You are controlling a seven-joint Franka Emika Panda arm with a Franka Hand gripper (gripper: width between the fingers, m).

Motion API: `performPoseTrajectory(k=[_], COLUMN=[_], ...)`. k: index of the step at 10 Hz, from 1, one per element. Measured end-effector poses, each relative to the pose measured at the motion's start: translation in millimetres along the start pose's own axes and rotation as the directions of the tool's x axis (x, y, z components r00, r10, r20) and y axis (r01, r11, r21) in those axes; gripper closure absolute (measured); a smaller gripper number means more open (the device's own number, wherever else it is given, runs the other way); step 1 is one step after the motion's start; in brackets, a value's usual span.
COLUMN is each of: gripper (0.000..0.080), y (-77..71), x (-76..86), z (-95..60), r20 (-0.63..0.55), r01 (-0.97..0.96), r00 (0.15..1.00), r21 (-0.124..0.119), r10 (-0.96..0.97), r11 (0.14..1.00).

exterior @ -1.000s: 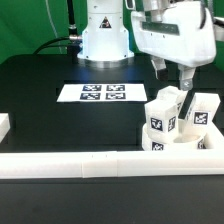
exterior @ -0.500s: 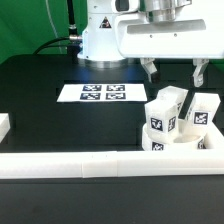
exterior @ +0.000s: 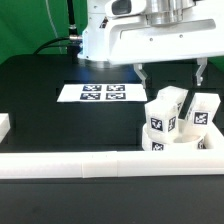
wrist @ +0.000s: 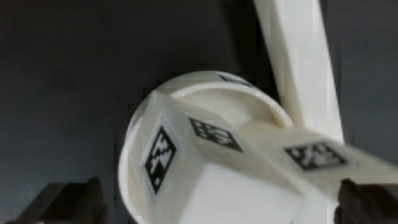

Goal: Assemble stool

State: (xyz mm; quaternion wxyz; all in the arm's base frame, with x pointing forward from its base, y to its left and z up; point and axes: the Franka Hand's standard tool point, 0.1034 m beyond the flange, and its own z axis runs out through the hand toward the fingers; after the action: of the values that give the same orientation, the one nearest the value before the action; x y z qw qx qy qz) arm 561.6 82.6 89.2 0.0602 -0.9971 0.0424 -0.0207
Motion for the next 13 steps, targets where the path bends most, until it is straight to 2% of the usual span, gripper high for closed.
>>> performPoseTrajectory(k=[3, 5, 7, 10, 12, 13], gripper=[0.0151, 0.0151, 0.0151, 0.0151, 0.0151, 0.0268], y=[3.6, 8.7, 13.4, 11.6, 7.0, 10.2], x=[-0.5, 0.1, -1.1, 2.5, 1.8, 2.4], z=[0.4, 0.6, 7.7, 13.1, 13.7, 13.4], r20=[0.006, 0.018, 0.061, 0.116, 0.122, 0.122], r01=[0.161, 0.324, 0.478, 0.647, 0.643, 0.638], r00=[0.987, 0.946, 0.878, 0.761, 0.764, 0.768], r21=[-0.022, -0.039, -0.046, -0.060, -0.073, -0.074], r10=[-0.161, -0.324, -0.475, -0.638, -0.633, -0.628], r11=[0.987, 0.945, 0.877, 0.760, 0.762, 0.766])
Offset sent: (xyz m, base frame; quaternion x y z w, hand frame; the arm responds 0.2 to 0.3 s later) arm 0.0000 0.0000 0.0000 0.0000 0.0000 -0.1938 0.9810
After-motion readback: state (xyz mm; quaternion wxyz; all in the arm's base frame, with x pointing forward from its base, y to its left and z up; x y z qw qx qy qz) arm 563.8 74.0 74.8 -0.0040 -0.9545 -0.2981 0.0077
